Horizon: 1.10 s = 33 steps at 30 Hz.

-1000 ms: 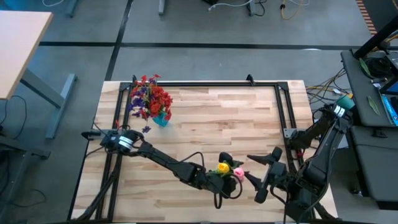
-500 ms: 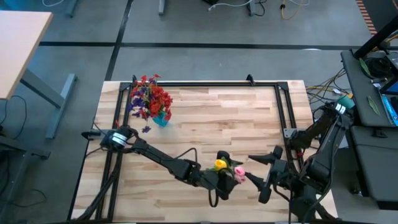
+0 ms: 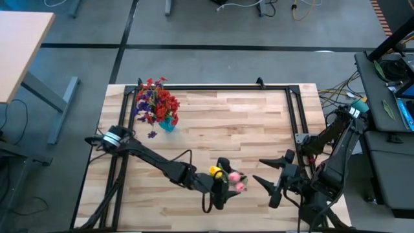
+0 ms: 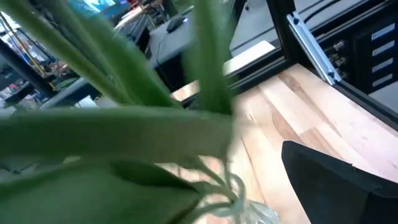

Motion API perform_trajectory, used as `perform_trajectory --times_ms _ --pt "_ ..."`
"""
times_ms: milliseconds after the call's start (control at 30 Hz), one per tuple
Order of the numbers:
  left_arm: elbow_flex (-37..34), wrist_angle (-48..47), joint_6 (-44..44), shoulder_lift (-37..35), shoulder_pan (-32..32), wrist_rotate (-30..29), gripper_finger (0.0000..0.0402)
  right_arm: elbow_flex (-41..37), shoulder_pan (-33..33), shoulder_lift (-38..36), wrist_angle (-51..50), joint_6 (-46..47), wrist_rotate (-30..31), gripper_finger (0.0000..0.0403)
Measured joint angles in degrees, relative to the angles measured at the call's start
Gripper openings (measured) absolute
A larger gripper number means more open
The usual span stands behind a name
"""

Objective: Sort flowers into vase by color
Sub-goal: Put the pink tulip into the transparent vase

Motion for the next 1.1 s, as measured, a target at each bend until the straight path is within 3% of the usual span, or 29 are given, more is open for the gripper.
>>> perform_trajectory --times_ms 233,533,733,1100 --pt "0.4 -0.2 1.0 -1.2 -0.2 -0.2 0.0336 0.5 0.0 -0.2 -0.9 0.4 -1.4 0.0286" --pt "1.0 -0.3 -0.2 -1.4 0.0 0.2 0.0336 1.4 -0.5 1.2 4.3 -18.9 -2.1 0.0269" --pt "1.0 -0.1 -0.3 -0.7 0.2 0.4 0.0336 1.3 -3.7 2.7 5.2 -18.0 -10.0 0.0266" --pt "1.0 2.1 -1.6 -0.2 0.5 0.2 0.0336 1.2 -11.3 5.5 6.4 -17.8 -22.6 0.031"
